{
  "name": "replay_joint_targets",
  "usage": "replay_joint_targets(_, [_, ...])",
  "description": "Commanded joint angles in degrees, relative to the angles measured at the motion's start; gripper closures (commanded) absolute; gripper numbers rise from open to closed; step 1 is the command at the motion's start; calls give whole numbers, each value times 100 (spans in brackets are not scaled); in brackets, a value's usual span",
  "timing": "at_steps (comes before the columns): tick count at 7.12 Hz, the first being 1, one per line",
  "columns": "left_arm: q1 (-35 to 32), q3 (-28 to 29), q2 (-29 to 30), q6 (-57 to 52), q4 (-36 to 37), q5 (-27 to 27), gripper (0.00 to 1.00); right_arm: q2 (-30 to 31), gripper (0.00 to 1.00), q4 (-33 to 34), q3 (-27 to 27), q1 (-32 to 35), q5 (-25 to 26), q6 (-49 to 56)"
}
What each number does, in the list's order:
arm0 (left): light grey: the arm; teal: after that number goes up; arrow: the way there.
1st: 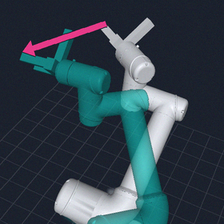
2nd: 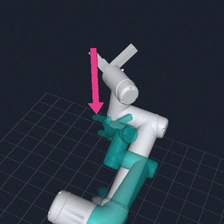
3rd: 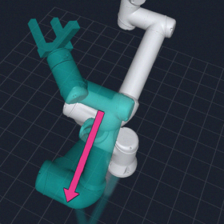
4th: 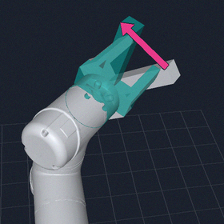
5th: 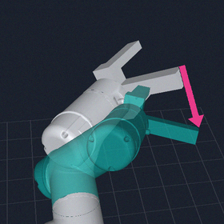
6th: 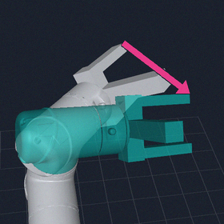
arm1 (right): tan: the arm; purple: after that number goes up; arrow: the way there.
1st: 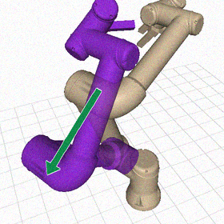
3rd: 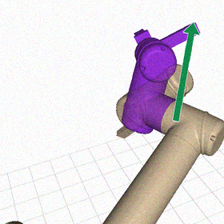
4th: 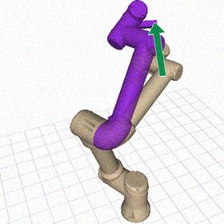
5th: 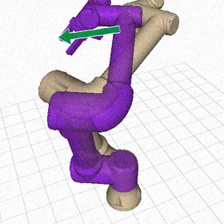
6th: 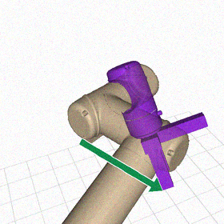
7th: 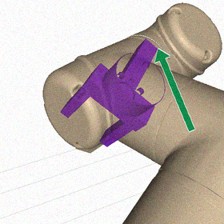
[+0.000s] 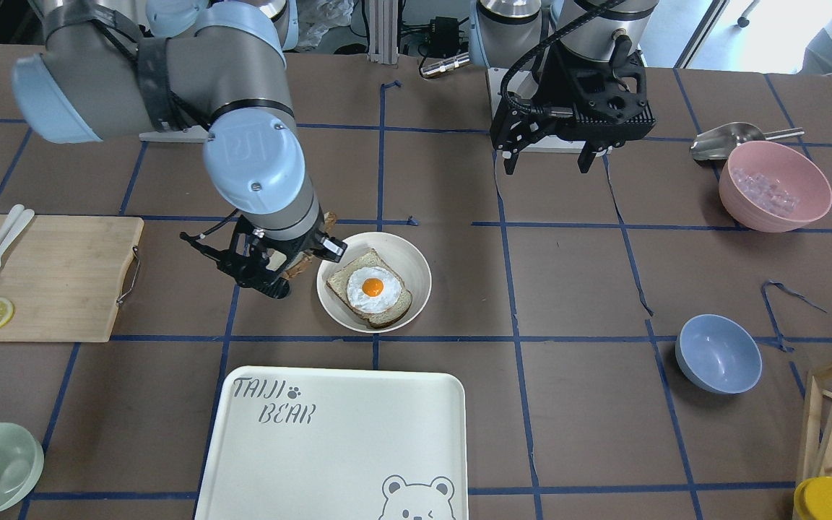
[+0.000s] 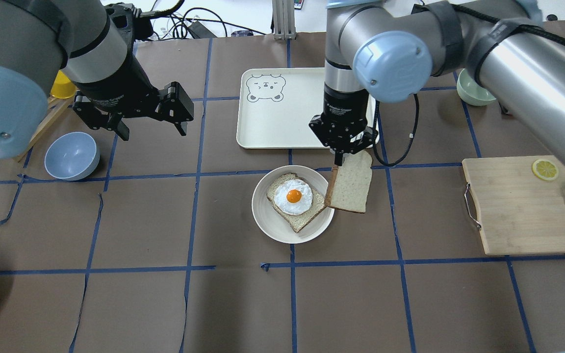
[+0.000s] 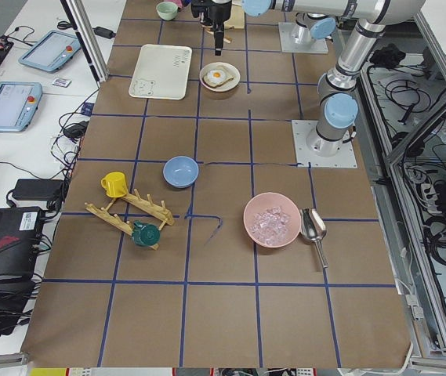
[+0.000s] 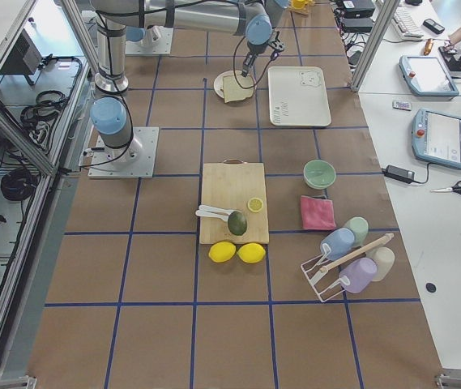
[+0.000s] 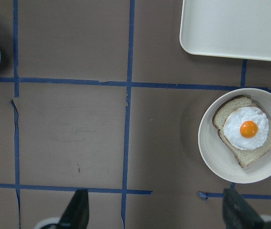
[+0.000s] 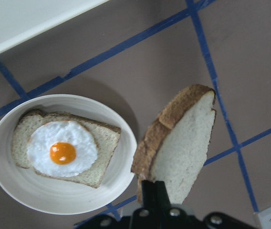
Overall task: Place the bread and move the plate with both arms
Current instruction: 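Carry the bread slice with the right gripper and lay it on the egg toast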
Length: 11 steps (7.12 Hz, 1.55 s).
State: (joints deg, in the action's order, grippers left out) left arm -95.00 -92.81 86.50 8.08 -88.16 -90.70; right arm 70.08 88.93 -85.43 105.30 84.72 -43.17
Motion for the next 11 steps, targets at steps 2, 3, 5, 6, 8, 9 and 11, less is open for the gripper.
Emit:
replay_joint_targets(2, [-1, 0, -28, -34, -25, -9, 0, -538, 100, 756, 8, 657, -342, -877])
replay_joint_targets(3, [-1, -9, -28, -35, -34, -9, 0, -574, 100, 749, -26, 658, -351, -782])
replay_joint_targets(5, [17, -27, 7, -52, -34, -9, 0, -671, 100, 801, -1, 658, -342, -772])
replay_joint_targets(6, [60, -27, 34, -61, -60, -26, 0, -819, 98, 1106, 0, 658, -351, -833])
replay_joint_targets(8, [166, -1, 95, 70, -374, -36, 0, -865, 47, 1170, 0, 658, -351, -851])
replay_joint_targets(9, [184, 26, 113, -7, -464, -53, 0, -856, 34, 1162, 8, 658, -420, -860])
replay_joint_targets(11, [184, -18, 253, -35, -369, -18, 0, -664, 14, 1153, 35, 554, -500, -555])
